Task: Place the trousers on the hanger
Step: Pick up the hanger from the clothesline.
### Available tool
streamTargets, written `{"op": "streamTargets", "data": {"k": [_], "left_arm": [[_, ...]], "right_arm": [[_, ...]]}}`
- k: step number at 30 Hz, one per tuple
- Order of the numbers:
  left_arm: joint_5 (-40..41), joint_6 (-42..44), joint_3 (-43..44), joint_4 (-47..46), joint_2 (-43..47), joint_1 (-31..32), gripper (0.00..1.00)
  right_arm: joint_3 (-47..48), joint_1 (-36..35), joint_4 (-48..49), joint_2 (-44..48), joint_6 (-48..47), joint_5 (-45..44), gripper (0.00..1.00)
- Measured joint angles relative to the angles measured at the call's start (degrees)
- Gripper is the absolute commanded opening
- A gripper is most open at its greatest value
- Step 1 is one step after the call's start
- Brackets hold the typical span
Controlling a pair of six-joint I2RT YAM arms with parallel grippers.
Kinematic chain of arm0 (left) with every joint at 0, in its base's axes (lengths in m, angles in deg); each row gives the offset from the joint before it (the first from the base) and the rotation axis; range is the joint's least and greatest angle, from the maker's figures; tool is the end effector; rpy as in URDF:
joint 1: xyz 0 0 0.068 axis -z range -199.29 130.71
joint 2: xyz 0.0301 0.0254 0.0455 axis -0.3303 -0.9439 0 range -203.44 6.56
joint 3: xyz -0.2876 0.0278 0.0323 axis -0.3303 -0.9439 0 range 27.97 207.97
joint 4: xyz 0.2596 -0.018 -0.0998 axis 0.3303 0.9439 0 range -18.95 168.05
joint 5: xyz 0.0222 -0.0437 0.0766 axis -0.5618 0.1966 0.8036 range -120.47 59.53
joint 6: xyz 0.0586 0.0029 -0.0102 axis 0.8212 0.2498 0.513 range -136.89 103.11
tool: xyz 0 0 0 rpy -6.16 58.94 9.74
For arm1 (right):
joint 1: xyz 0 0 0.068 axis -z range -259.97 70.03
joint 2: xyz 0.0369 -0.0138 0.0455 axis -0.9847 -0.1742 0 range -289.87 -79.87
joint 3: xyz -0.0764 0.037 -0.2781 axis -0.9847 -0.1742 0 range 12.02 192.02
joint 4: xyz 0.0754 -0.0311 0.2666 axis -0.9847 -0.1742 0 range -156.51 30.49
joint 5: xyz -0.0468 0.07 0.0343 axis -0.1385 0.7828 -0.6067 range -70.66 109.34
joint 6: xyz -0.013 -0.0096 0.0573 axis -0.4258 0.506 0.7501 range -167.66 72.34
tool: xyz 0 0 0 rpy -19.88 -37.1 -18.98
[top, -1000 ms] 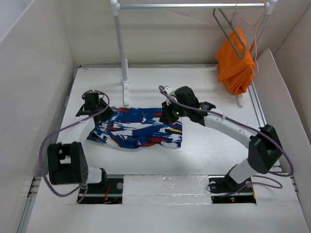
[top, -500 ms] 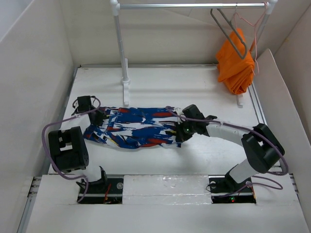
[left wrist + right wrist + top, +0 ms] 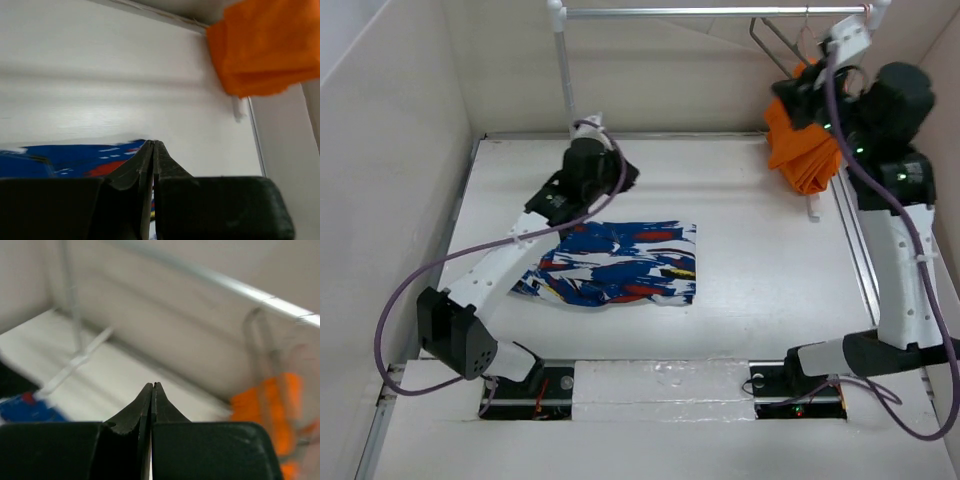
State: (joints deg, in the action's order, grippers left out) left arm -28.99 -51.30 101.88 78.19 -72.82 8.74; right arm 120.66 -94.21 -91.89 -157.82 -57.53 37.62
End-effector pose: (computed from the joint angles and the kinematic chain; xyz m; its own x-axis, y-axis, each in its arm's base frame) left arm 0.3100 -0.1638 0.4001 -0.4119 -0.4208 -0.8083 0.2603 0.7957 -0.5469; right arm 0.2607 0.0804 0.5724 0.0638 -0.1516 -0.9864 -0.5345 0.8295 -0.1621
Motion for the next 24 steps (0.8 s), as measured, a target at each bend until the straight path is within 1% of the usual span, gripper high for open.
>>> {"op": "streamTargets", "data": {"k": [2,3,4,5,7,9,11,13,16,17,18,20,23,24], "left_arm": [[0.2,1.2,2.9,-0.2,-2.4,5.9,0.0],[0.1,1.5,3.3,-0.3,-3.5,8.0,0.0],[0.0,1.7,3.3,-0.1,-4.4,9.6,0.0],[-0.2,1.9,2.9,0.2,-5.2,10.6,0.0],[-0.6,2.1,0.9,0.3,-5.9,11.8,0.0],[-0.9,2.1,-1.6,0.7,-5.9,12.2,0.08],[-1.7,2.4,-4.0,0.8,-5.9,12.5,0.12],[-2.5,2.5,-5.6,1.3,-5.9,12.5,0.18],[-3.3,2.7,-6.7,1.6,-5.9,12.5,0.21],[-3.6,2.7,-7.0,1.6,-5.9,12.5,0.23],[-3.7,2.7,-7.2,1.4,-5.9,12.5,0.23],[-4.1,2.8,-7.7,1.4,-5.9,12.5,0.23],[-4.5,2.8,-7.8,1.6,-5.9,12.5,0.23],[-4.6,2.9,-7.8,1.5,-5.9,12.5,0.23]], "right_arm": [[8.0,7.9,0.3,-3.1,-1.7,2.4,0.21],[11.6,11.1,0.3,-5.0,-2.4,3.4,0.33],[14.7,14.3,0.4,-6.9,-2.9,4.2,0.61],[17.8,17.0,-0.3,-9.1,-3.3,5.4,0.71],[22.5,20.7,-0.7,-14.1,-4.5,6.9,0.83],[24.4,23.1,-1.4,-17.8,-5.2,7.2,0.85],[26.6,25.2,-3.0,-21.7,-5.5,8.7,0.85],[31.7,27.1,-5.7,-26.6,-5.6,11.0,0.85],[35.6,29.0,-7.8,-31.4,-5.6,14.0,0.84],[35.7,29.6,-8.2,-32.2,-5.6,15.2,0.83],[35.7,30.0,-8.7,-32.8,-5.6,16.2,0.79],[34.4,30.4,-9.0,-33.3,-5.7,17.7,0.76],[31.5,30.2,-9.3,-33.3,-5.9,19.1,0.66],[30.5,30.0,-9.3,-33.3,-6.1,19.4,0.59]]}}
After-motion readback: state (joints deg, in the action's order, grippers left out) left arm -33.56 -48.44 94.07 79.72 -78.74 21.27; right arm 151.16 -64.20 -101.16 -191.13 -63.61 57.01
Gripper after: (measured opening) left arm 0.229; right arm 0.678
